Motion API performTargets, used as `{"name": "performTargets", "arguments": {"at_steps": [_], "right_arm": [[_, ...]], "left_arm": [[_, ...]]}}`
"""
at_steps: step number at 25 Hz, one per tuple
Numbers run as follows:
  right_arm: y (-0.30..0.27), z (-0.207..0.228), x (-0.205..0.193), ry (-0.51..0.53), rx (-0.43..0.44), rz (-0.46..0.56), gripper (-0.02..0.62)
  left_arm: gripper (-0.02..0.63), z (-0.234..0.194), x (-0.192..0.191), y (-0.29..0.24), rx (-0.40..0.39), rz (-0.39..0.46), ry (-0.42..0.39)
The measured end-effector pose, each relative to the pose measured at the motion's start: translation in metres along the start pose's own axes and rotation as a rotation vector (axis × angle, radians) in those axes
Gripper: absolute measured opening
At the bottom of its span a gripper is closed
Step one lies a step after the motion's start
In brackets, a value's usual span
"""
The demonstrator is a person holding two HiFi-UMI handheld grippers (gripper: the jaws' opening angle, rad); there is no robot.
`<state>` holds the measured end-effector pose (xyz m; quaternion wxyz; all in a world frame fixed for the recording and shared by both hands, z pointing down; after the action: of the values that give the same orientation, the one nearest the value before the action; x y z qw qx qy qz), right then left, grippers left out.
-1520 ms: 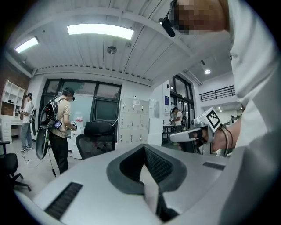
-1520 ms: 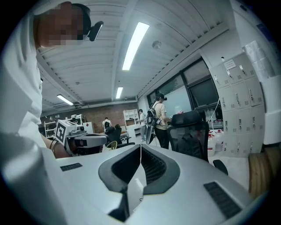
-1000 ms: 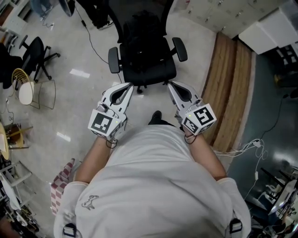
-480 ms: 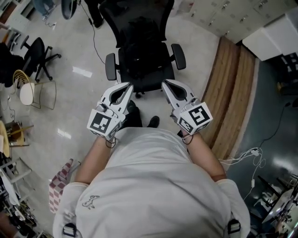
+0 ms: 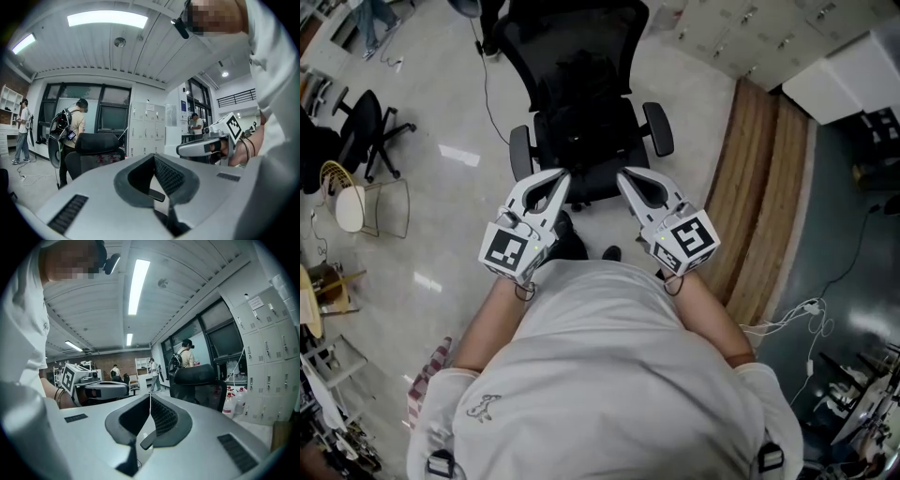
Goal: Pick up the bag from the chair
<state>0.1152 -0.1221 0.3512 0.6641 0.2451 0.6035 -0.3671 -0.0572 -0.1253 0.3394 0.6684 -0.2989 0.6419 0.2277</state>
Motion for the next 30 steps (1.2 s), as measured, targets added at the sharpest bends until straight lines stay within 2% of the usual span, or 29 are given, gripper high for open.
{"name": "performTargets", "arguments": {"at_steps": [10, 16, 24, 30], "right_arm": [[-0.092, 0.022, 0.019, 0.002, -0.025, -0.001, 0.034], [-0.144, 0.034, 0.036, 0.004, -0.046, 0.013, 0.034], [-0.186, 0.047, 0.035, -0.022, -0.054, -0.012, 0.034], [-0.202, 0.077, 0.027, -0.048, -0.037, -0.028, 0.035]], "left_arm": [[0.008, -0.087, 0.007, -0.025, -0.051, 0.011, -0.010], [0.008, -0.141, 0.024, -0.034, -0.080, 0.011, -0.023], [0.008, -0.173, 0.018, -0.049, -0.121, 0.005, 0.003], [0.008, -0.189, 0.005, -0.072, -0.103, -0.017, -0.007]]}}
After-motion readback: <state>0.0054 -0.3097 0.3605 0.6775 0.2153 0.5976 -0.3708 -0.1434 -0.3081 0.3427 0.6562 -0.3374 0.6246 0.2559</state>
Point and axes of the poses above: the fingertips, and each gripper's own axes: y backward along the fingers, z to its right, x out of its top, the point moved 6 cm from there along y, backward along the fingers, and after that the axes turned 3 degrees about x, right-handed, at the moved point
